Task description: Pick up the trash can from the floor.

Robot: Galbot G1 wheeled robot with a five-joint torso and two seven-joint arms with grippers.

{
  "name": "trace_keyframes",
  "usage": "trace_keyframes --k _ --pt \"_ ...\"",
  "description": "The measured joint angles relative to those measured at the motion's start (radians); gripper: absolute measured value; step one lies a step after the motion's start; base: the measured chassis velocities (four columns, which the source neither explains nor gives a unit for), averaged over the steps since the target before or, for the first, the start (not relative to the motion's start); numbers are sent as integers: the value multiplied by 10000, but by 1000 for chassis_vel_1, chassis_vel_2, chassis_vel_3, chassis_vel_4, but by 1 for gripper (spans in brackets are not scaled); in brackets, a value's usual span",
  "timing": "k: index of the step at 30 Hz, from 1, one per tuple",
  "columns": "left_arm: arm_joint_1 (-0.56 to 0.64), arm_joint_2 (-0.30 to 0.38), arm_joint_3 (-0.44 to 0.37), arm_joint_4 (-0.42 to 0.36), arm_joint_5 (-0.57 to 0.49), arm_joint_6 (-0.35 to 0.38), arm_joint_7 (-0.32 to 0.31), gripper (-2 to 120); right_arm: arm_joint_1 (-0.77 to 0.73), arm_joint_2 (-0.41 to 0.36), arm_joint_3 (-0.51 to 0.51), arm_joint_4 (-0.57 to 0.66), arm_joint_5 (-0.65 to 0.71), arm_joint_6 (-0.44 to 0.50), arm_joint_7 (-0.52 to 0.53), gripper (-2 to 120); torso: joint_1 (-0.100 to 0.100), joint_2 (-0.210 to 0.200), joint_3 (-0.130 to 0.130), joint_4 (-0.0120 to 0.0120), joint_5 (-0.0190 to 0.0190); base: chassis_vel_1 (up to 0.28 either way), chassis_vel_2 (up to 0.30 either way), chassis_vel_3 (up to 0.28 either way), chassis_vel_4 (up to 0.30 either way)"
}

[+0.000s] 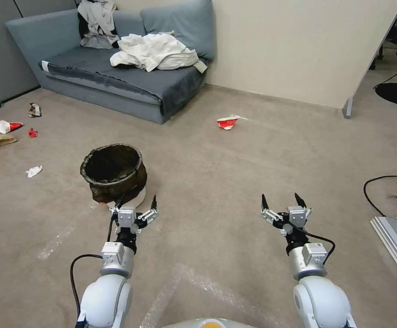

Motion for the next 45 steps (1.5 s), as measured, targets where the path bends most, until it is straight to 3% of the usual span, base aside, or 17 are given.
trace_keyframes --k 34,37,40,45 --pt "160 -14 -33 -108 28 -171 -21 100 -44 27 -61 22 -52 30 70 100 0 0 0 -3 -2 0 0 0 0" --pt "1237 -207 -265 -1076 274 -1306 -229 100 -706 502 -1010 686 -1004 863 1117 100 0 0 0 2 0 0 0 0 0" --pt "1741 -298 -381 -1527 392 -1838 -336 100 -1117 804 -1621 1121 -1581 1397 1742 100 -1 0 -1 -1 1 0 0 0 0" --pt "3244 -562 -714 -2885 739 -3425 -645 100 -1329 921 -1893 1326 -1601 1701 2027 100 0 0 -1 2 1 0 0 0 0"
